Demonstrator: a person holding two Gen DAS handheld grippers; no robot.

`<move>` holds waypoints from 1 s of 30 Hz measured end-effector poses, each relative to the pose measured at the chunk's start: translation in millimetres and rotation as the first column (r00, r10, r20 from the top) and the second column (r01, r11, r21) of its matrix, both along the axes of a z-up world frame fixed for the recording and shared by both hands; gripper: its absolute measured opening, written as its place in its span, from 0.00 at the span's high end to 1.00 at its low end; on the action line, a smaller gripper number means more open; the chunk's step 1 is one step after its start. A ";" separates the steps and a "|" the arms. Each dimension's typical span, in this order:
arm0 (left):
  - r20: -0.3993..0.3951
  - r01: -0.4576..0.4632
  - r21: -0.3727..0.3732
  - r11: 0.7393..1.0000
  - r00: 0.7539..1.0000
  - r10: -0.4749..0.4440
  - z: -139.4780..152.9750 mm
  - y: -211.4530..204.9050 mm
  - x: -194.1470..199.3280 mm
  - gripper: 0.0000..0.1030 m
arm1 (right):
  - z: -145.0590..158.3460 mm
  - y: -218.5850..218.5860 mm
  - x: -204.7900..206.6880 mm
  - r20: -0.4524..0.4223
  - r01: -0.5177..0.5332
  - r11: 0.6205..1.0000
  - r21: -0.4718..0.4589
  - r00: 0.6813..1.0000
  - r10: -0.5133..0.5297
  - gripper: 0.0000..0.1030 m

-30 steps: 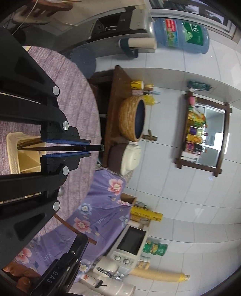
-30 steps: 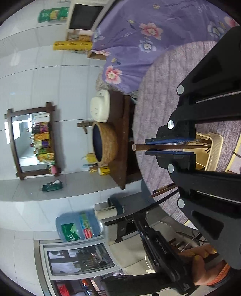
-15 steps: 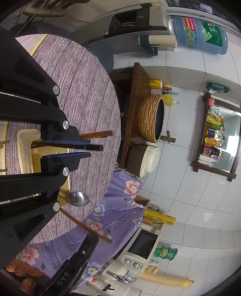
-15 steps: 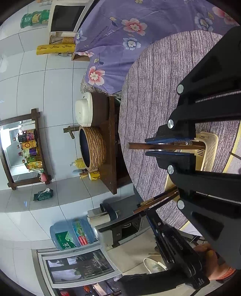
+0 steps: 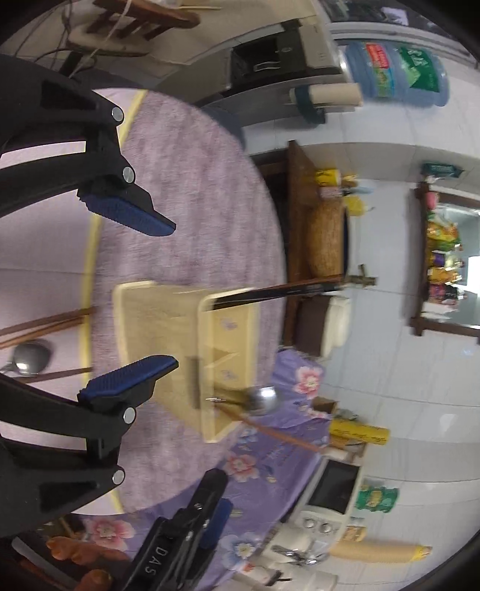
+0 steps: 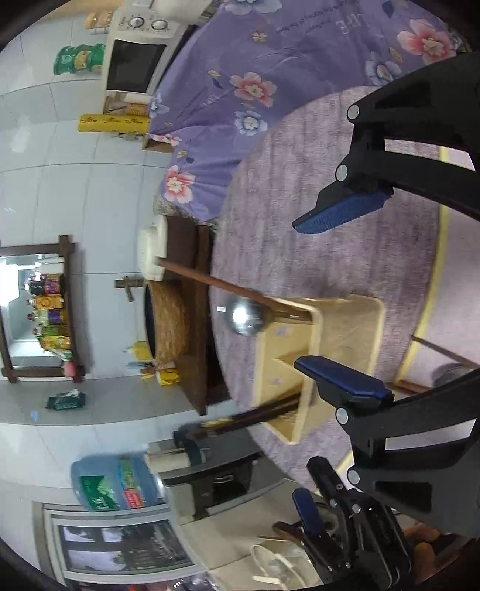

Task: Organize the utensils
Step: 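Move both tools back toward the remaining wooden chopsticks and spoon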

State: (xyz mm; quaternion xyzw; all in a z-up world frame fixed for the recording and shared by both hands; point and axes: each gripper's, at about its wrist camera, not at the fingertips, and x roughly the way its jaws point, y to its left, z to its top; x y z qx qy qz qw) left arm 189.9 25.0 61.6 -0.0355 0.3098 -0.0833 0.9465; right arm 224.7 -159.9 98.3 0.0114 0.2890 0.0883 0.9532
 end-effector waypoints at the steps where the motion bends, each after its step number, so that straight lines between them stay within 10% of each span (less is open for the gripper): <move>1: -0.035 0.020 0.003 1.000 0.999 -0.020 -12.7 -2.4 -5.6 0.36 | -12.0 0.5 -6.5 -0.018 0.000 1.000 -0.008 1.000 0.000 0.32; 12: -0.244 0.078 -0.002 0.997 0.967 -0.076 -99.7 -17.8 -52.3 0.64 | -101.8 -4.3 -43.0 -0.191 0.033 0.999 -0.009 0.981 -0.034 0.30; 30: -0.278 0.078 0.091 0.993 0.959 -0.050 -115.4 -30.9 -50.1 0.76 | -105.7 -4.1 -47.7 -0.213 0.051 0.999 -0.004 0.976 -0.051 0.30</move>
